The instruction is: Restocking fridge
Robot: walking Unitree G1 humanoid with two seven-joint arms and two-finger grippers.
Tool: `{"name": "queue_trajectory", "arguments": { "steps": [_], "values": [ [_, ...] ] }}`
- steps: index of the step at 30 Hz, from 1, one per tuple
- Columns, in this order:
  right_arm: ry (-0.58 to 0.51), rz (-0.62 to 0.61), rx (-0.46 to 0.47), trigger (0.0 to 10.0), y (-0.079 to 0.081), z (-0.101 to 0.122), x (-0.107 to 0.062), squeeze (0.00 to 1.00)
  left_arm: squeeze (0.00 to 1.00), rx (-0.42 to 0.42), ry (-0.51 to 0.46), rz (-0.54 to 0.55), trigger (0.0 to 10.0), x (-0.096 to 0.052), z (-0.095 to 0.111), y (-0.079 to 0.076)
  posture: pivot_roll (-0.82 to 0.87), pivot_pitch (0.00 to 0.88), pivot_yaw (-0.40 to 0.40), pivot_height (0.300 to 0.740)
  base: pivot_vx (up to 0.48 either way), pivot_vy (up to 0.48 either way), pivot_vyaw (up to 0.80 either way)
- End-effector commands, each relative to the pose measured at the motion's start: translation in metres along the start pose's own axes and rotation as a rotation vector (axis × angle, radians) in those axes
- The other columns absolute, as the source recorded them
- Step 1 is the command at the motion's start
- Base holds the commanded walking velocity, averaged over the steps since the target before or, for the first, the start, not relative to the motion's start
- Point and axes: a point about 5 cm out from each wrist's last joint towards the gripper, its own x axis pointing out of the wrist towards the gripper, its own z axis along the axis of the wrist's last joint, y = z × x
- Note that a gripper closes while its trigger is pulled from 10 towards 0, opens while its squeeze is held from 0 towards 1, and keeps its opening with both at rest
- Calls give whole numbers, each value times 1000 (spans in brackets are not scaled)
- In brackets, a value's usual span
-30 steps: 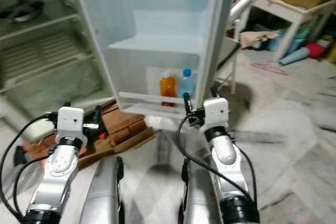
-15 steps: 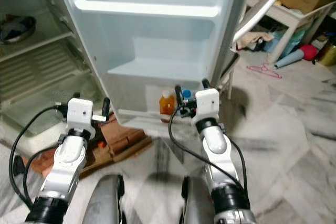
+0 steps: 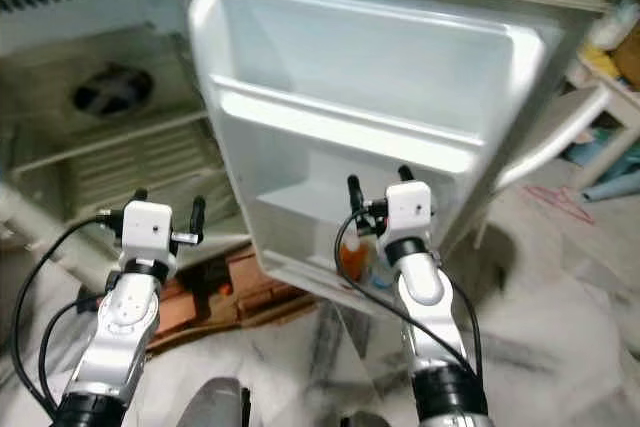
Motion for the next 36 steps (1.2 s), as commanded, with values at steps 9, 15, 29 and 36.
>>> {"name": "queue_trajectory", "arguments": {
  "steps": [9, 15, 29, 36],
  "values": [
    [19, 21, 28, 10000, 6, 0, -8, 0, 0, -7, 18, -9, 10000, -1, -1, -9, 63, 0, -42, 740, -30, 0, 0],
    [67, 13, -1, 10000, 6, -6, -12, 0, 0, -4, 12, -13, 10000, 0, 1, -9, 60, 0, -54, 740, -258, 0, 0],
    [20, 12, -50, 10000, 11, 9, 4, 0, 0, -9, 8, 5, 10000, 7, 9, -10, 42, 0, -33, 740, -52, -318, 0],
    [29, 54, -11, 10000, 16, 7, -4, 0, 0, -4, 19, -2, 10000, 5, 9, -8, 46, 14, -32, 740, 0, -452, 0]
  ]
}}
